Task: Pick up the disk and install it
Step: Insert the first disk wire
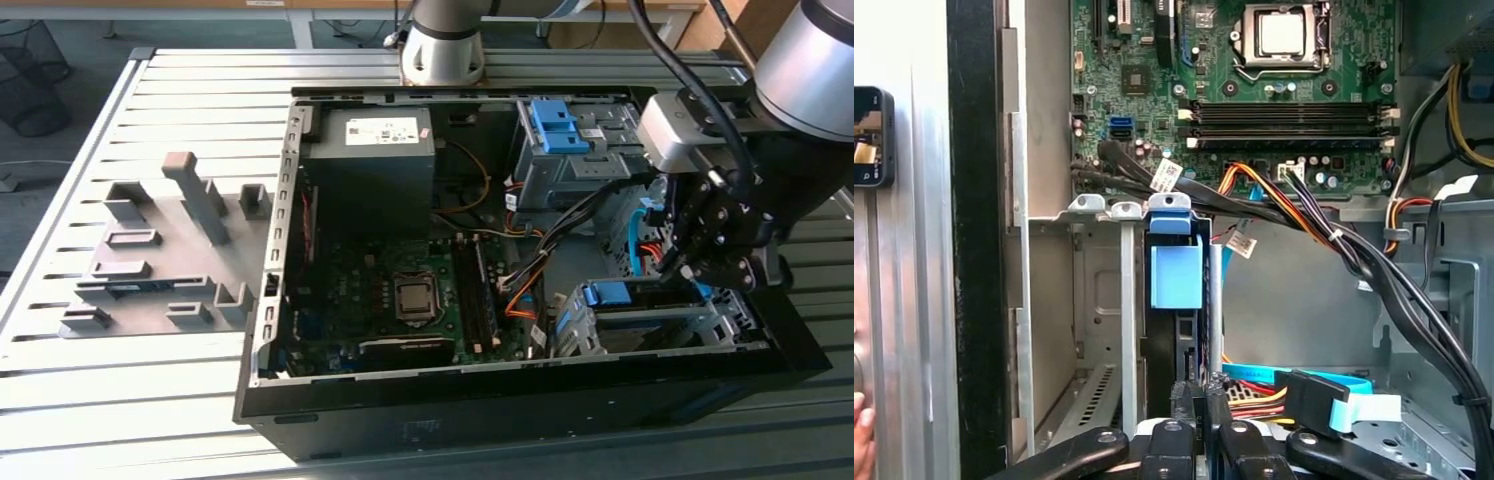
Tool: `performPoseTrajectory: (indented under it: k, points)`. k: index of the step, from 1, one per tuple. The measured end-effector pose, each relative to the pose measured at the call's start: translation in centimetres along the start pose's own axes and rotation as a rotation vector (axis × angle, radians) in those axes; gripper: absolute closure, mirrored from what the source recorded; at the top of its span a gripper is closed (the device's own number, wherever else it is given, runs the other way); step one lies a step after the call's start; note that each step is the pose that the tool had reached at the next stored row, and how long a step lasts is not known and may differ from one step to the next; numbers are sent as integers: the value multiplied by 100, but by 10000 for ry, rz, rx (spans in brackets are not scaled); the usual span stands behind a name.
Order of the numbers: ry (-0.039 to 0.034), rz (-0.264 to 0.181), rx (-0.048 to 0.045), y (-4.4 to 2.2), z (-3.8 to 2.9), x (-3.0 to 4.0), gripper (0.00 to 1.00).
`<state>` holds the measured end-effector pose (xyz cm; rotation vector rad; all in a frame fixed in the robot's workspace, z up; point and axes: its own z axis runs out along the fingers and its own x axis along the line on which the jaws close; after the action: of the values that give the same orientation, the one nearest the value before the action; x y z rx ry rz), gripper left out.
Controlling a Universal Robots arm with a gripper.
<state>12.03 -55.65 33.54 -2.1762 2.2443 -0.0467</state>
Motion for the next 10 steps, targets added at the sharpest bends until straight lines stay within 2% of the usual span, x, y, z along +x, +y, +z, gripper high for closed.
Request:
performPoseTrajectory:
  k: [10]
  points:
    - [-24, 7, -1, 0, 10, 4, 84]
